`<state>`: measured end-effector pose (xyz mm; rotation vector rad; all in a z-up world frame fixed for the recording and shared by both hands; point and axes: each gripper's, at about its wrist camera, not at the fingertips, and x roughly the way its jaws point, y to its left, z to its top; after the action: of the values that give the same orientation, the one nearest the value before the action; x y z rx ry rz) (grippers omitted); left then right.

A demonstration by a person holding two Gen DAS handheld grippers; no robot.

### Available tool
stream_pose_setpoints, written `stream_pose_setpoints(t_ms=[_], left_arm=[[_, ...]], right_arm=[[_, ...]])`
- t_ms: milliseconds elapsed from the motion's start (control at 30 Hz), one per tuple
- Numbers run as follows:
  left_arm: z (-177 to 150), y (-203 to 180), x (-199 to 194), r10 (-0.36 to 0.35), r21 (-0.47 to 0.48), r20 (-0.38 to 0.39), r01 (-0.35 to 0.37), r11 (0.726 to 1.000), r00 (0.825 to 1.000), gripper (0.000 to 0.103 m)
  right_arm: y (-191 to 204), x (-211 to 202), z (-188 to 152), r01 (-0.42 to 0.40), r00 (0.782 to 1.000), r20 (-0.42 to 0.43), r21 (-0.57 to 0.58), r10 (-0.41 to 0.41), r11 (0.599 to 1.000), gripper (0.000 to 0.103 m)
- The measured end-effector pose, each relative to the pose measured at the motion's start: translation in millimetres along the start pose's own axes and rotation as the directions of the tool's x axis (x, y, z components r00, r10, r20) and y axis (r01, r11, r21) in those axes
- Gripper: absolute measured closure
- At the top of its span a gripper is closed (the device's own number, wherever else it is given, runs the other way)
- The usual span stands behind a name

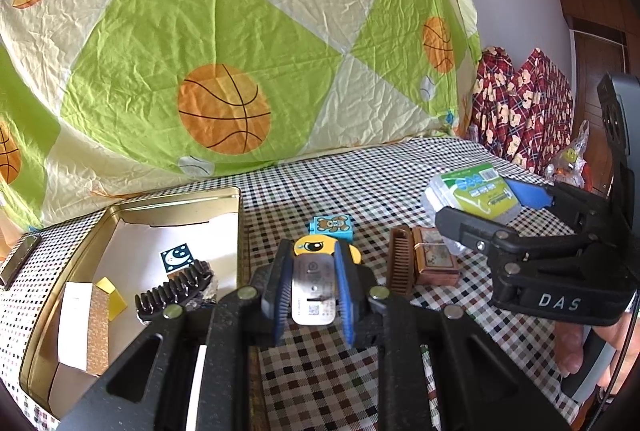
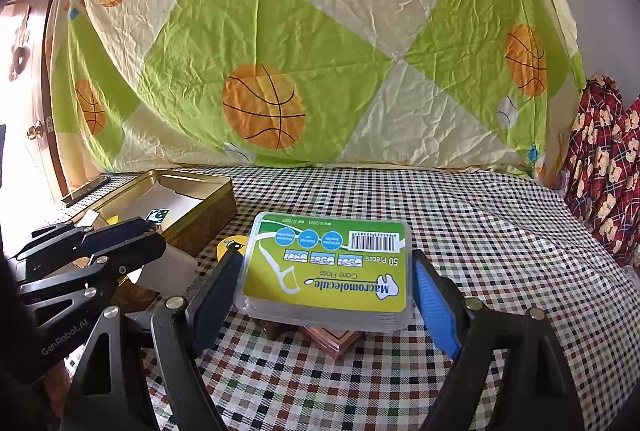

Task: Organize rigid objects
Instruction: 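Carry the white plug over the tin with left tool while right tool carries green box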

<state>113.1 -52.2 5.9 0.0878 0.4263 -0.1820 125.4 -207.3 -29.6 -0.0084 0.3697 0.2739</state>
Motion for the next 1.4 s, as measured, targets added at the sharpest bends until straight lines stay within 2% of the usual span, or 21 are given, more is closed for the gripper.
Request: stream_pose_setpoints(t_ms=[300,933,1400], left_arm=[[-0.1,2.1,-7.5,0.011,-0.014,0.039,-0.010,1.000,0.999,0.084],[-2.7,9.1,-22.2,0.042,-0.058,0.114,-0.036,0.998,0.993,0.084],[-3.8,11.4,-30.8,0.081,-0.079,0.145,-0.070,0.994,0.986,0.084]], right_arm=[[-0.8,-9.7,-1.3,0.010,0.999,0.047,0.004,-0.011,1.000,0.019],[-1.8,-16.3,0.0,0.019,0.997,0.081,0.014,-0.021,1.000,0.019],[0.7,-31.8,0.7,0.014,0.988,0.156,0.014,-0.016,1.000,0.019]])
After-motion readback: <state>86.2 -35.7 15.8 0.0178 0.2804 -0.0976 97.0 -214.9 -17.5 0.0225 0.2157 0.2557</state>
